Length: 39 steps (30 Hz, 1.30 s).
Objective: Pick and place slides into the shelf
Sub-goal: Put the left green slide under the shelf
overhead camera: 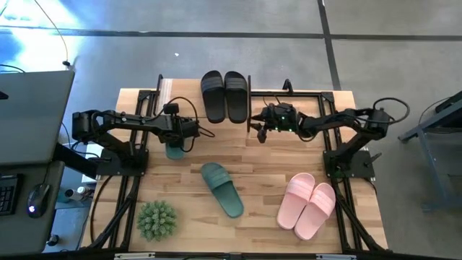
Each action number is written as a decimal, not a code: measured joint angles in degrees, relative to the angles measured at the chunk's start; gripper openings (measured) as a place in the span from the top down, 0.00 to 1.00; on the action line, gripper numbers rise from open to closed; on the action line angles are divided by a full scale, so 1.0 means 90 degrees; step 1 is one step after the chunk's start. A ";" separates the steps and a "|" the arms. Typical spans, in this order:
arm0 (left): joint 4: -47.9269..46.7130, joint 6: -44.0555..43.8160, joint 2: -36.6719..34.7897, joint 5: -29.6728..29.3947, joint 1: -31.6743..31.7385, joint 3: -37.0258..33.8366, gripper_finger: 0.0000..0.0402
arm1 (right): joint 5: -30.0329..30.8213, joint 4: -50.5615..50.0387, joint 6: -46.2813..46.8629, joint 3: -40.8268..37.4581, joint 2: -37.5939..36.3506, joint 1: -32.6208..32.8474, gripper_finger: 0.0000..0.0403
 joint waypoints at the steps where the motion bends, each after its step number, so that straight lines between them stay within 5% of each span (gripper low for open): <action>1: -0.0005 0.0000 0.0000 -0.0003 0.0000 -0.0002 1.00 | 0.0003 0.0016 -0.0004 0.0024 0.0007 0.0017 0.61; 23: 0.0013 -0.0049 0.0000 -0.0031 -0.0005 -0.0004 1.00 | -0.0002 0.0035 -0.0345 0.0065 0.0017 0.0011 0.98; 39: 0.0009 0.0046 -0.0019 0.0238 -0.0007 -0.0002 0.95 | 0.0010 0.0021 -0.0446 0.0060 0.0009 0.0008 1.00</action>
